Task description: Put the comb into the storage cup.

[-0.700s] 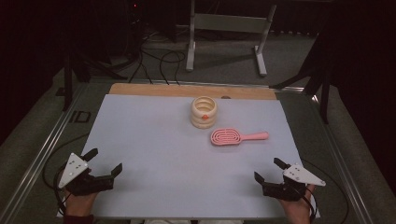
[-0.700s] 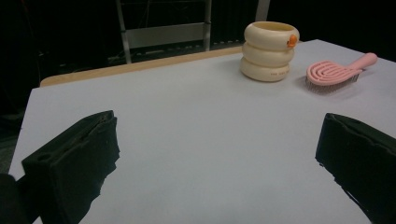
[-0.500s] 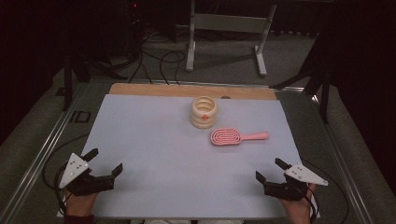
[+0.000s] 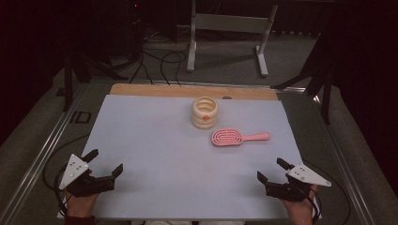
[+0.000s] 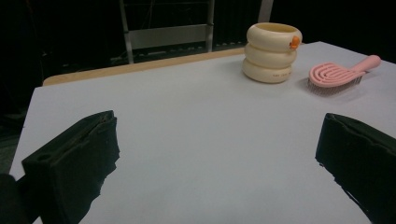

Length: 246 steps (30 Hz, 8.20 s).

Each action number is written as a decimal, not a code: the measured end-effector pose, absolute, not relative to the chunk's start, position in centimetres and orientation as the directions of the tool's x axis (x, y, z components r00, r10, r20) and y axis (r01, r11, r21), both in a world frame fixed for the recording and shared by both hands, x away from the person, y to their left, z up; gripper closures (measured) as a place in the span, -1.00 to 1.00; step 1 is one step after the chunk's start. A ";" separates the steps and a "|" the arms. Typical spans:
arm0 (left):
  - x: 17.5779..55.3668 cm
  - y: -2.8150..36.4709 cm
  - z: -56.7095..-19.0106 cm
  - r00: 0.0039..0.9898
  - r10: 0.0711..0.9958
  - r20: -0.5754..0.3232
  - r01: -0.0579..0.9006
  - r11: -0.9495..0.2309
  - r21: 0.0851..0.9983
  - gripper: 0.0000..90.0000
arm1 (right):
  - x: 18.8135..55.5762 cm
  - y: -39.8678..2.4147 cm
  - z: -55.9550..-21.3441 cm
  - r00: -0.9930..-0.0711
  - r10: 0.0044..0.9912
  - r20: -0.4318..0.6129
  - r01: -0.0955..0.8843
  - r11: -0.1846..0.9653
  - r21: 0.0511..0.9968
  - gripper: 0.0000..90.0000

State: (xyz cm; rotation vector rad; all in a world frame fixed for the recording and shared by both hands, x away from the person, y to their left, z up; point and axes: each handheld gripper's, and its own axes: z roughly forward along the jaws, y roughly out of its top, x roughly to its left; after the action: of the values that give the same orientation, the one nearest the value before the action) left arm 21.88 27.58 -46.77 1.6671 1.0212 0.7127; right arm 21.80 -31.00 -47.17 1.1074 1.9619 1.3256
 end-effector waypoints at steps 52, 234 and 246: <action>21.8 27.3 -47.0 0.451 0.892 -0.020 0.291 -0.126 0.948 -1.00 | 25.9 -28.9 -43.4 -0.532 0.846 -0.038 0.328 0.247 0.912 -0.81; 22.0 26.6 -47.3 0.463 0.887 0.000 0.296 -0.154 0.943 -1.00 | 30.6 -28.7 -44.4 -0.524 0.851 -0.030 0.391 0.271 0.879 -0.37; 21.9 26.7 -47.1 0.454 0.891 0.005 0.283 -0.150 0.948 -1.00 | 24.9 -30.2 -46.2 -0.528 0.849 0.019 0.322 0.179 0.930 -0.78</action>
State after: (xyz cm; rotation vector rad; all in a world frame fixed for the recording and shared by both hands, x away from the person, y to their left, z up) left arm 21.89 26.67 -47.07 1.6798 1.0248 0.7426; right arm 24.92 -30.22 -46.22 1.0976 1.9444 1.3367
